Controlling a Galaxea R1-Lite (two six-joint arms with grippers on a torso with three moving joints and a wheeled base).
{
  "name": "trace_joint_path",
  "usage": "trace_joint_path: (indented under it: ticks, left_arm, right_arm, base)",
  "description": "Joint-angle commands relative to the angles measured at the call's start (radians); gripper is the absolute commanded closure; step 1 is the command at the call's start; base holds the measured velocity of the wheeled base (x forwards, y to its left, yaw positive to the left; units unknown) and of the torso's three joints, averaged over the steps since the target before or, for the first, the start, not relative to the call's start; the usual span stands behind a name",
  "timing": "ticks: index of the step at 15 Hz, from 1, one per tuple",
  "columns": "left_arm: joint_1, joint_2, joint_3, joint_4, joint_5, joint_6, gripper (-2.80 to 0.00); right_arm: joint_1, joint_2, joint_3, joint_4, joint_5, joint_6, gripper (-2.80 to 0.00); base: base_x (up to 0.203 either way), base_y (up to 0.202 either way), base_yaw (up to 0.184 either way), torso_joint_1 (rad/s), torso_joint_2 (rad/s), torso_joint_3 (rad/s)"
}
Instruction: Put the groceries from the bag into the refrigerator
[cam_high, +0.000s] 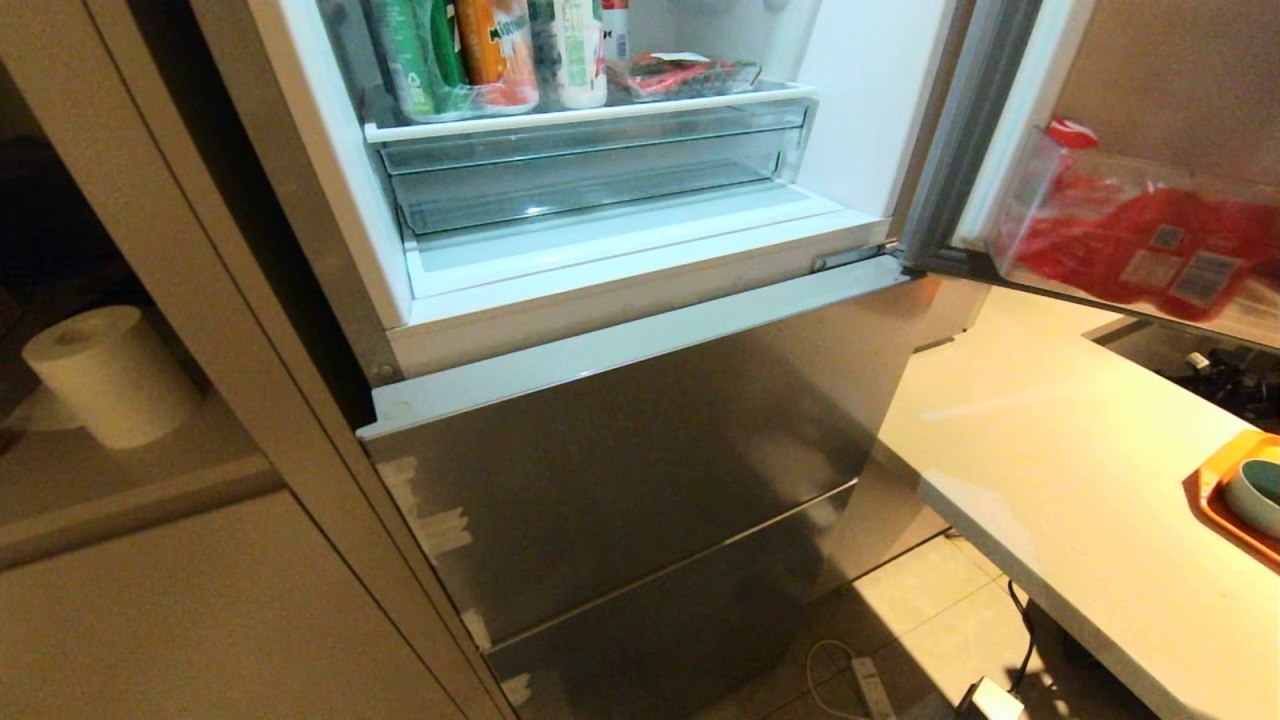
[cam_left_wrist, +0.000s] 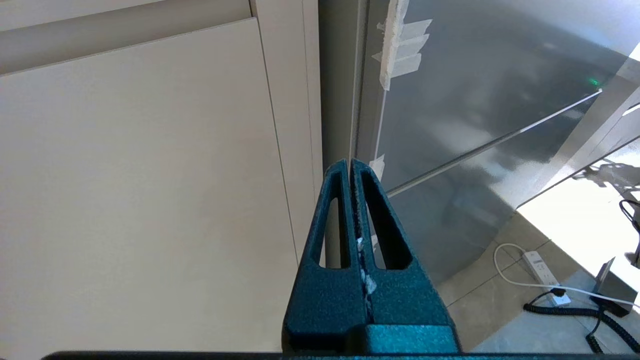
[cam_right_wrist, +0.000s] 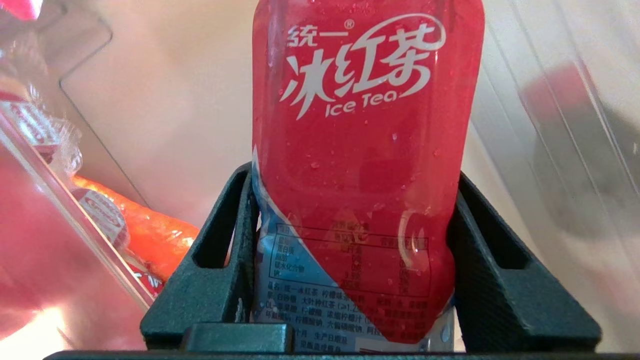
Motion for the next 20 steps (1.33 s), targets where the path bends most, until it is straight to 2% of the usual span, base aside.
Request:
trace_joint_path:
  ticks: [1,4,8,10,14,20]
  left_arm:
    - [0.000,0.000,0.000,0.000,0.000,0.000,0.00]
    - [0.000,0.000,0.000,0.000,0.000,0.000,0.00]
    - [0.000,0.000,0.000,0.000,0.000,0.001,0.00]
    - [0.000,0.000,0.000,0.000,0.000,0.001,0.00]
    - [0.000,0.000,0.000,0.000,0.000,0.000,0.00]
    - [0.000,0.000,0.000,0.000,0.000,0.000,0.00]
  right_arm:
    - [-0.001,0.021,-0.007,-0.005,0.003,-0.036,0.00]
    - [-0.001,0.038,-0.026,0.032,0.025,-0.083,0.00]
    - [-0.001,0.057,-0.054,0.048,0.101,-0.080,0.00]
    - [-0.001,0.053,-0.068,0.043,0.106,-0.064,0.00]
    - [-0.001,0.040,-0.075,0.009,0.099,-0.009,0.00]
    - [-0.002,0.023,-0.039,-0.054,0.066,0.162,0.00]
  base:
    - [0.000,0.000,0.000,0.000,0.00,0.000]
    - [0.000,0.000,0.000,0.000,0.00,0.000]
    - [0.000,0.000,0.000,0.000,0.00,0.000]
    - [0.000,0.000,0.000,0.000,0.00,0.000]
    - [0.000,0.000,0.000,0.000,0.00,0.000]
    - [0.000,0.000,0.000,0.000,0.00,0.000]
